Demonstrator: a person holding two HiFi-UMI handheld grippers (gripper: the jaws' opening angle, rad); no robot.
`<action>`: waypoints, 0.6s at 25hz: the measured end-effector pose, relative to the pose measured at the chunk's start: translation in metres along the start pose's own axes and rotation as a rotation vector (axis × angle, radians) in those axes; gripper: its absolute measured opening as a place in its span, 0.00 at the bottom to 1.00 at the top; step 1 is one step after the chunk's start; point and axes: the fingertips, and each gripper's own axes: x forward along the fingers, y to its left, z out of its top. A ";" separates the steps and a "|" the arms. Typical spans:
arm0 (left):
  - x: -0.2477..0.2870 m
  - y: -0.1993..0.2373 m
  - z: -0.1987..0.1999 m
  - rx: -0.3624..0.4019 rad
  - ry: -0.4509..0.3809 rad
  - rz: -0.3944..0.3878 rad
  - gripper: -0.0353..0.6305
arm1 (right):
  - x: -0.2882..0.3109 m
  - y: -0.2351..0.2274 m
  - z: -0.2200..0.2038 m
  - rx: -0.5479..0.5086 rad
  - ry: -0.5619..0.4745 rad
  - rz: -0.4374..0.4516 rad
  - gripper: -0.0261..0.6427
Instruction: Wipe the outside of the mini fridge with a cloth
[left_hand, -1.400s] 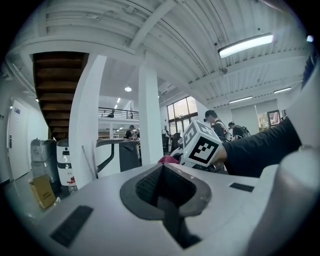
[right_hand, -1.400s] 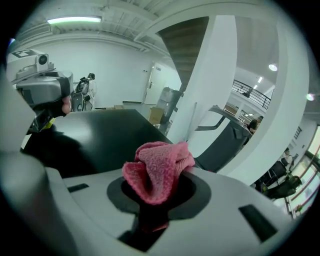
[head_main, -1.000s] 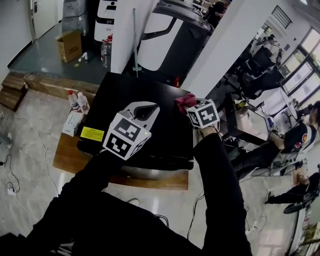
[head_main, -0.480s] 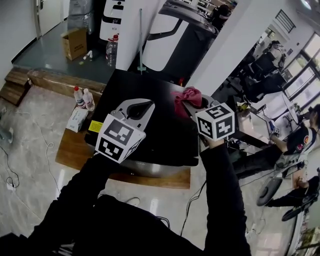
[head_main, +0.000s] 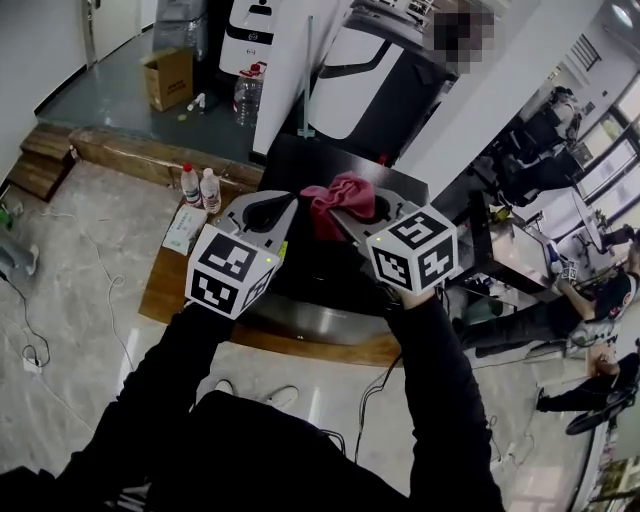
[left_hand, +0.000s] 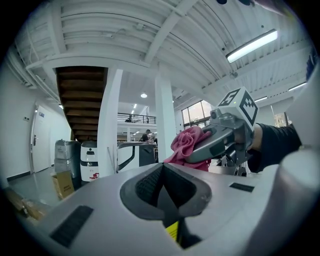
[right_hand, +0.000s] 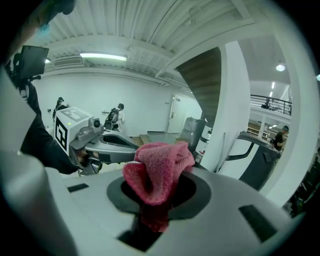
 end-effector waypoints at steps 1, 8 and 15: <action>-0.007 0.006 -0.003 -0.002 0.004 0.004 0.06 | 0.009 0.012 0.001 0.004 0.005 0.016 0.17; -0.046 0.045 -0.036 -0.028 0.048 0.014 0.06 | 0.074 0.070 0.000 0.063 0.063 0.087 0.17; -0.064 0.062 -0.052 -0.072 0.046 -0.037 0.06 | 0.113 0.073 -0.029 -0.034 0.259 -0.013 0.17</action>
